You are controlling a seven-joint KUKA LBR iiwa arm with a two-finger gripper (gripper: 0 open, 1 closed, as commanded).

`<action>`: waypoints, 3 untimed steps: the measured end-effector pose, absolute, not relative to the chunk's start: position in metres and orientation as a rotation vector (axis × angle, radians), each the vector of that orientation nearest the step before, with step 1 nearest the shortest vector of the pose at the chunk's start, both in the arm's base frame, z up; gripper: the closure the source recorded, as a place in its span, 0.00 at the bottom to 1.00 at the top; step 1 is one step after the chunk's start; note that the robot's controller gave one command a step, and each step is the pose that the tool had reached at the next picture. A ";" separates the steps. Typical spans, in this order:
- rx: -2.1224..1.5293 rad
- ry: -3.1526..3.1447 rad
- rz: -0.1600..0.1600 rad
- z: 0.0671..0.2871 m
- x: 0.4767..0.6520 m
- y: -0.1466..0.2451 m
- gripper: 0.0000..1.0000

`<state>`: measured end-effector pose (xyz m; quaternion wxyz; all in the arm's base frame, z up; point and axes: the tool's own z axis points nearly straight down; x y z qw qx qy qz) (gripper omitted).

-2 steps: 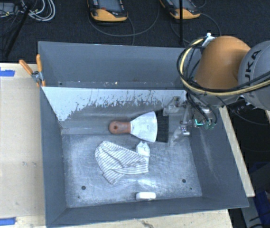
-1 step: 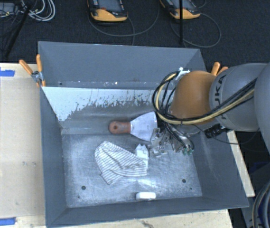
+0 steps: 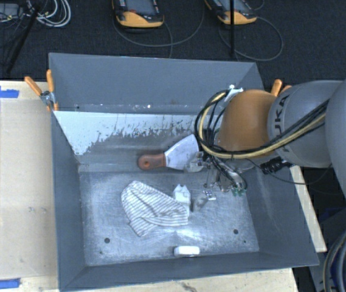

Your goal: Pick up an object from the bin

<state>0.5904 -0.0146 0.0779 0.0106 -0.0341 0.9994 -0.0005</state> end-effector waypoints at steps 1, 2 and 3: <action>-0.107 3.119 -0.002 0.078 0.590 -0.015 0.00; 0.087 3.122 -0.012 0.078 0.583 -0.005 0.00; -0.051 3.145 -0.012 0.077 0.597 0.037 1.00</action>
Offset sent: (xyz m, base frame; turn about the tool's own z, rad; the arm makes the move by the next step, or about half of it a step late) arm -0.0249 0.0460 -0.0079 0.3079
